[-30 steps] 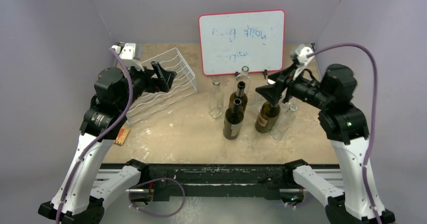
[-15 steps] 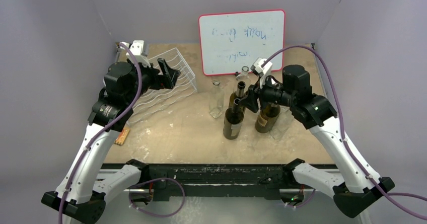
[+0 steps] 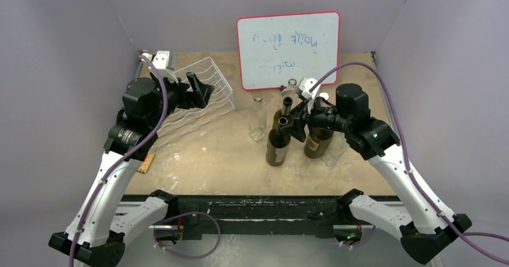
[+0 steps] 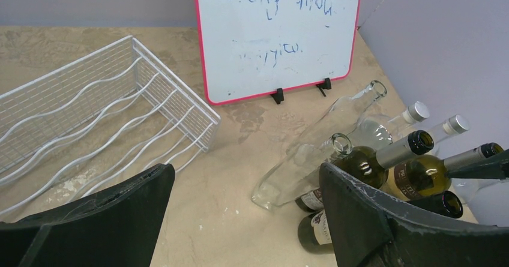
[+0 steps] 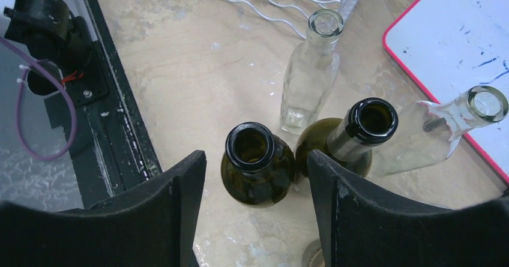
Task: Put the wine bottle on the wine rack
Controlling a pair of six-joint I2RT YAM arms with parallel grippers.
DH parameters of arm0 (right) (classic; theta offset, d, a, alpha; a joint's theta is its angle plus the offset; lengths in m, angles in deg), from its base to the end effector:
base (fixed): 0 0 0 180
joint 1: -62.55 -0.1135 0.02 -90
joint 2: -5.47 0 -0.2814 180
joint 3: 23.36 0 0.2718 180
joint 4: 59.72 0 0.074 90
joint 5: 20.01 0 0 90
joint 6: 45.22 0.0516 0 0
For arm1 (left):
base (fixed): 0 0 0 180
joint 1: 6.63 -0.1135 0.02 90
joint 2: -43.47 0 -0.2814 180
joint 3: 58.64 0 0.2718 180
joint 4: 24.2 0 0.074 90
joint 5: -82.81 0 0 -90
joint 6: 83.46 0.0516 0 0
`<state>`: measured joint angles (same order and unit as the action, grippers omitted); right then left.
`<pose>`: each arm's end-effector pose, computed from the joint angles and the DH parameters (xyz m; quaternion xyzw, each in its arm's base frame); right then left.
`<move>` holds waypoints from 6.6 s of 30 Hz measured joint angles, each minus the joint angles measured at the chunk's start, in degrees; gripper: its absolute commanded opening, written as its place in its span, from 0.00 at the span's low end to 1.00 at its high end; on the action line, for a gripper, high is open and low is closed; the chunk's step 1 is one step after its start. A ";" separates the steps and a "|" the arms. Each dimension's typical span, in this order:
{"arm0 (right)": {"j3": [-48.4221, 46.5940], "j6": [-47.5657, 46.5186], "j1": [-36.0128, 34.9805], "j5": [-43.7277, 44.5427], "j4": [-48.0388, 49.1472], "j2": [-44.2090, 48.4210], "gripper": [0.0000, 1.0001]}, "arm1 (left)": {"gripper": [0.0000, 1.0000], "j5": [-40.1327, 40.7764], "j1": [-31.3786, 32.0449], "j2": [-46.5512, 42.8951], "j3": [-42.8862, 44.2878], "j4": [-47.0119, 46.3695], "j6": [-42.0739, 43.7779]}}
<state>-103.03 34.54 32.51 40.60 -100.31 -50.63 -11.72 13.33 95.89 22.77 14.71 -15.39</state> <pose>0.1829 0.1350 0.4209 -0.4094 0.6782 0.2998 0.5316 0.1957 -0.0754 0.4466 0.0123 0.7653 -0.2580 0.5895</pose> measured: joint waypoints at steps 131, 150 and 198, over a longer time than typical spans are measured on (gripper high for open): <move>-16.13 24.59 -3.72 -2.69 24.41 -7.67 0.76 | 0.00 -4.35 10.38 0.26 -22.14 -21.53 68.30; -26.77 10.16 -10.82 4.66 -5.90 -24.30 0.78 | 0.00 -2.23 10.38 -3.61 -22.05 -15.56 92.15; -23.30 14.05 -21.35 14.40 -2.10 -27.52 0.00 | 0.89 0.44 10.45 -13.88 -23.85 -12.70 89.77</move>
<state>-126.33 48.59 11.16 55.01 -102.40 -78.15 -11.28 23.78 82.01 -1.07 2.01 74.37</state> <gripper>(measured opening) 0.361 0.879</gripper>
